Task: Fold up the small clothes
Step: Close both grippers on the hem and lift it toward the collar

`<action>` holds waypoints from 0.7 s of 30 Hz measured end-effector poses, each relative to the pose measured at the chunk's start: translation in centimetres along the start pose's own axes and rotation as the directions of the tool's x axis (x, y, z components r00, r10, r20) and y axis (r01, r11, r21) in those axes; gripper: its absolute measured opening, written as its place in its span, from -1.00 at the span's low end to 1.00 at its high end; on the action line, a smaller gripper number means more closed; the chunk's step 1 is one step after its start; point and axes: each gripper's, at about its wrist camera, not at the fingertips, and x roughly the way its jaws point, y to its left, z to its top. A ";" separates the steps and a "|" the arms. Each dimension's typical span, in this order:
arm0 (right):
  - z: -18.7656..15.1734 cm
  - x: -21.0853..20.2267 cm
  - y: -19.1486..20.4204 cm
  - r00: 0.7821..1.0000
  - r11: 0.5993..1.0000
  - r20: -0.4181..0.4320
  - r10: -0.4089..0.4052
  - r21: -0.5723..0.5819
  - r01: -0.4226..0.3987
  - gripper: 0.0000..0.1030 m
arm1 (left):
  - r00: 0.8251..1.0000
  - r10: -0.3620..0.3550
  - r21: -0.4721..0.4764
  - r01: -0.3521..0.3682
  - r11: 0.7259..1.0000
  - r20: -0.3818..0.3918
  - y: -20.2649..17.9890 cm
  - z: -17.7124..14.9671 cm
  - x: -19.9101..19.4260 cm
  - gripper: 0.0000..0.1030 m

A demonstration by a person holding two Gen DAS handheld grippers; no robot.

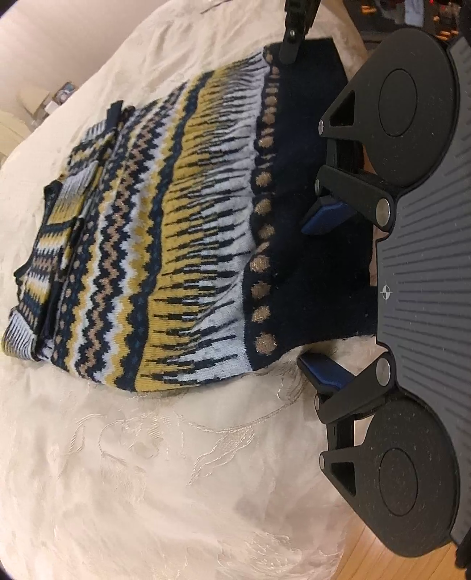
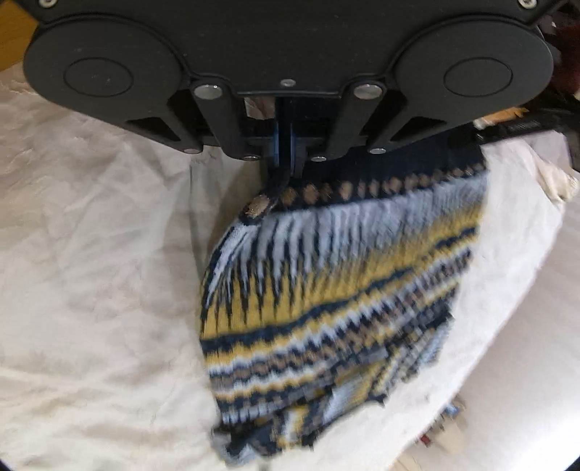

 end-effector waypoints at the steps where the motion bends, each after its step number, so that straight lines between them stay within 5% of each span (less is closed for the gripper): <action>1: 0.1 -0.6 -0.1 1.000 1.000 0.018 -0.003 0.001 0.003 -0.75 | 1.000 -0.004 -0.008 0.004 1.000 0.006 0.0 0.0 -0.1 0.37; 12: 0.2 -1.0 -0.9 0.997 0.997 0.011 -0.074 0.001 0.074 -0.77 | 1.000 -0.026 -0.044 0.026 0.999 -0.003 0.2 -0.7 0.7 0.36; 13: 0.2 -0.9 -0.8 0.997 0.997 0.008 -0.071 0.000 0.071 -0.77 | 0.999 -0.042 -0.050 0.042 0.998 0.003 0.2 -0.8 0.7 0.25; 17: 0.2 -1.0 -0.7 0.998 0.998 0.005 -0.058 -0.008 0.058 -0.77 | 0.997 -0.067 -0.088 0.071 0.994 0.048 0.4 -0.8 -0.3 -0.74; 21: 0.5 -1.8 -0.5 0.999 1.000 0.029 -0.020 0.001 0.020 -0.77 | 0.989 -0.073 -0.106 0.087 0.991 0.131 0.5 -0.3 -2.8 -0.89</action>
